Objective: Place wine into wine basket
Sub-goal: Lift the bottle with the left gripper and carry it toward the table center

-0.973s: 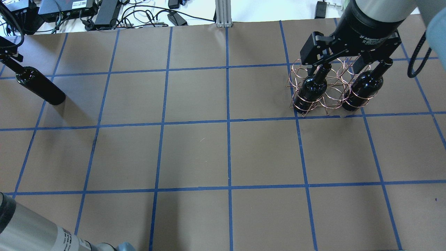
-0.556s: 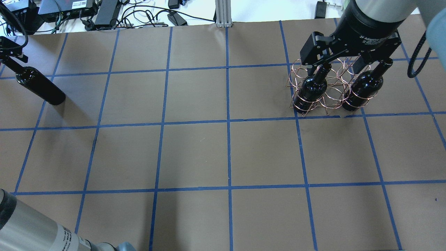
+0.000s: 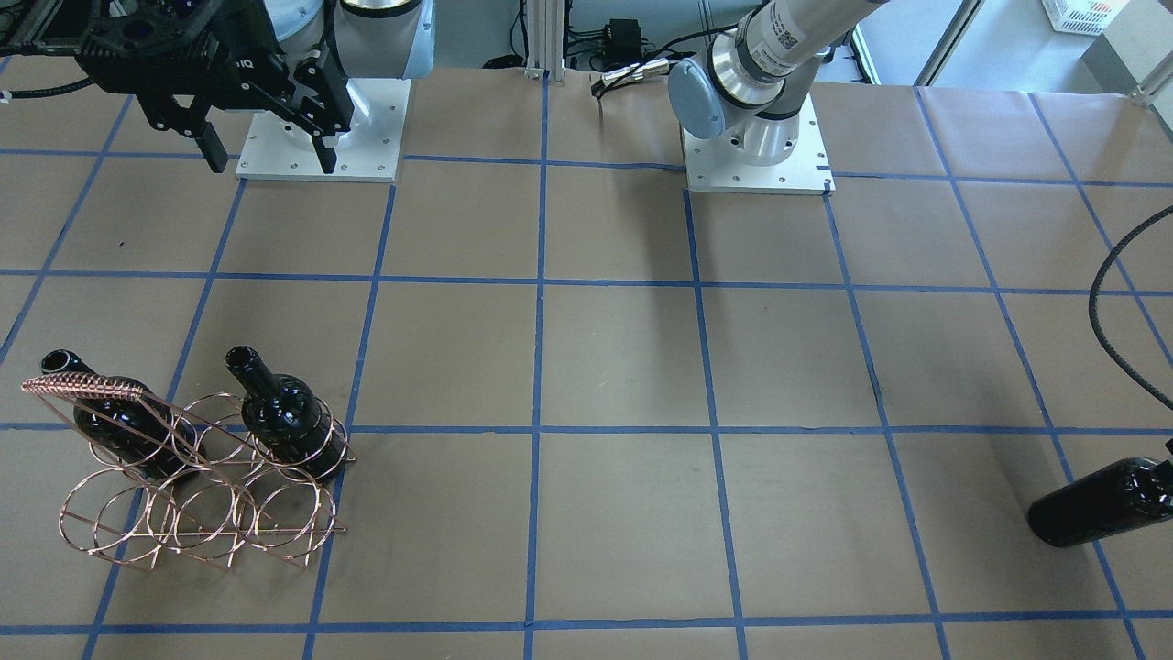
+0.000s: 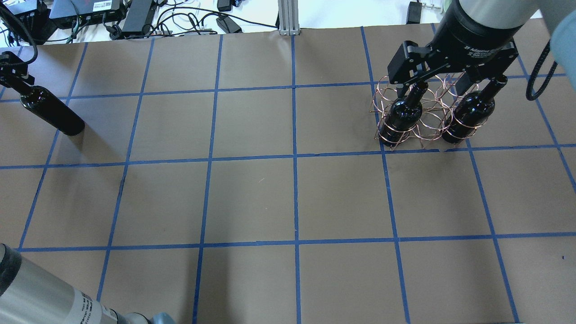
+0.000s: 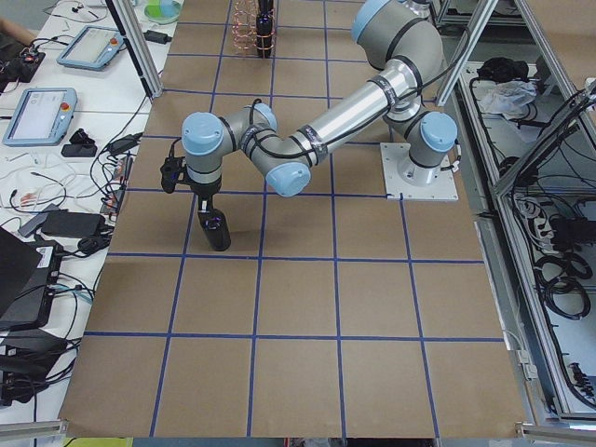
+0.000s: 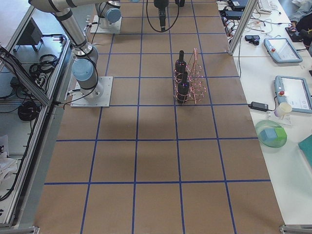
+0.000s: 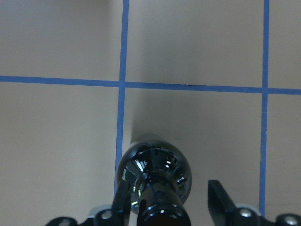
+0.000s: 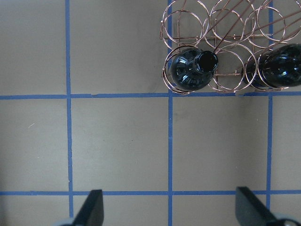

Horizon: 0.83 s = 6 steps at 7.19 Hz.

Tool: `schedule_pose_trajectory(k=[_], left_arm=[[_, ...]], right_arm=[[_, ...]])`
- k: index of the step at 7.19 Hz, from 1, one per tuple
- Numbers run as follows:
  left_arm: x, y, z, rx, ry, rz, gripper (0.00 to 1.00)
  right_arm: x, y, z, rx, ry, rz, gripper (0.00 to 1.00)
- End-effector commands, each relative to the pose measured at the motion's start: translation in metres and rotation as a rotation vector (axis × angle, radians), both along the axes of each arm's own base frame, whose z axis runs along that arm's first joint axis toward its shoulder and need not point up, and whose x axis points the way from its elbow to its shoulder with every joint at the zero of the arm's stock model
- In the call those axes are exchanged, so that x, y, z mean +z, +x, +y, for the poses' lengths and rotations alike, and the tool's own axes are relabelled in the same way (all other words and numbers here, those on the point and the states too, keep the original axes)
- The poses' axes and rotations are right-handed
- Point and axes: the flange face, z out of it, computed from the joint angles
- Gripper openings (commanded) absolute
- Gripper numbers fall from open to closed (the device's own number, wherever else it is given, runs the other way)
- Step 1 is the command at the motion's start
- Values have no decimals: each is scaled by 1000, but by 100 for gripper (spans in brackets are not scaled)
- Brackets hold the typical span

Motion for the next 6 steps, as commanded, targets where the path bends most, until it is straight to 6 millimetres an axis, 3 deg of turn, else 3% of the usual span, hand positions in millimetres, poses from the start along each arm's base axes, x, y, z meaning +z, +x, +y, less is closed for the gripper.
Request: schedule_pose_trajectory(k=[1, 3, 4, 5, 6], left_arm=[[-1, -1, 1, -3, 0, 4, 2], [4, -2, 2, -5, -6, 1, 0], [18, -9, 6, -10, -8, -9, 0], [37, -22, 13, -13, -3, -14, 0], [57, -52, 15, -9, 5, -4, 0]], right_arm=[[0, 0, 0, 0, 0, 0, 100], [0, 0, 0, 0, -1, 0, 100], [0, 0, 0, 0, 0, 0, 100], [0, 0, 0, 0, 0, 0, 100], [0, 0, 0, 0, -1, 0, 100]])
